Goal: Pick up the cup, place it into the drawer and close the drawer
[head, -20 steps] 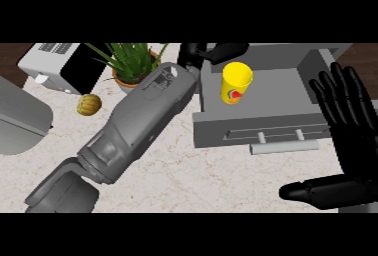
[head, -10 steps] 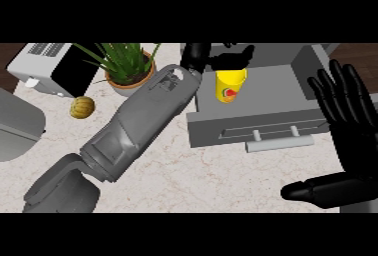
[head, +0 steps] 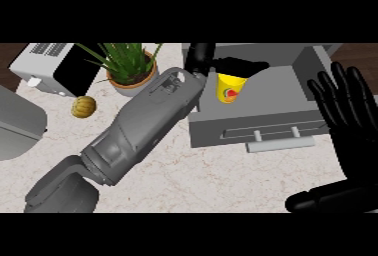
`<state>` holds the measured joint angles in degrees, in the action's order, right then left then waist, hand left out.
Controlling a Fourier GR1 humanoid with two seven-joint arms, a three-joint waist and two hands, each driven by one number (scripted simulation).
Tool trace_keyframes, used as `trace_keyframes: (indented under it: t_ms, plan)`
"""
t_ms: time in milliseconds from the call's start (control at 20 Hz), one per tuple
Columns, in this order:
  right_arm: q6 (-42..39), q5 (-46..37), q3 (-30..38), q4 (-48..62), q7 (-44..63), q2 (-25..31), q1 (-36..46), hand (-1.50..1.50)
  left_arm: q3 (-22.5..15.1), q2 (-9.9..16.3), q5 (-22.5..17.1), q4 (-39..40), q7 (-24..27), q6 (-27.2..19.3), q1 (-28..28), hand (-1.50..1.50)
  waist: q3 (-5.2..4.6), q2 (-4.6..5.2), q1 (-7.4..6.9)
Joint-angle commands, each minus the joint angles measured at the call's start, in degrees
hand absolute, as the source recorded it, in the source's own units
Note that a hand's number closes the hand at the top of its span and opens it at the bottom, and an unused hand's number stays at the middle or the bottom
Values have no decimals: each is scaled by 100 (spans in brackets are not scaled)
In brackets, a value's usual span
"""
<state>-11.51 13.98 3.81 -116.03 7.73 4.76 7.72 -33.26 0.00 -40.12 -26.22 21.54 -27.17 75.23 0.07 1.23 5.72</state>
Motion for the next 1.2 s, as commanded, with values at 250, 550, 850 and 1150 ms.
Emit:
trace_keyframes:
  t_ms: [250,550,850,1150]
  plan:
    - [-513,708,452,138,-116,299,-258,-150,509,0,-571,-733,358,329,-15,-150,-1,-114,-436]
    - [-957,373,381,-102,-11,820,-344,150,813,383,-487,-1415,263,367,-739,-150,-8,-160,-666]
    - [-1093,-477,29,-543,5,968,-811,150,907,978,-517,-2594,-180,0,-1678,-150,-9,-191,-712]
    - [-1195,-1058,-17,-534,-135,1138,-1062,150,1055,2220,-642,-4124,-533,414,-3050,-150,-7,-199,-773]
